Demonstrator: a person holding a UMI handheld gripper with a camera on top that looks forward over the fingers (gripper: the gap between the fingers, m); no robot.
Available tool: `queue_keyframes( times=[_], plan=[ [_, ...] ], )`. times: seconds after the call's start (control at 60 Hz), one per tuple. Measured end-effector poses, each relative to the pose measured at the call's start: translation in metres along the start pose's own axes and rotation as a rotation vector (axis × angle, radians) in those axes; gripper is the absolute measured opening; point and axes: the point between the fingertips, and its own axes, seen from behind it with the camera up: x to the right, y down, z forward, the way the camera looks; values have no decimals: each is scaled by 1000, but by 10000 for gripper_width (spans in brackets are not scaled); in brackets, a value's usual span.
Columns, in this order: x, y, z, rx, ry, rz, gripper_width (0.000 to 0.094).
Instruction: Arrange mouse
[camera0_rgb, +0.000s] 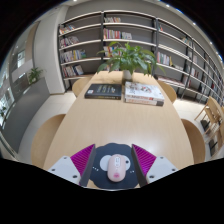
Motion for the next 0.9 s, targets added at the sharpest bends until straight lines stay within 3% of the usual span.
queue_keyframes(
  times=[0.167, 0.383, 0.633, 0.9],
  plan=[
    [-6, -50, -71, 122, 10, 27, 702],
    [-17, -51, -141, 199, 22, 59, 702],
    [-19, -7, -175, 168, 64, 48, 696],
    [-19, 6, -201, 166, 94, 57, 705]
  ],
)
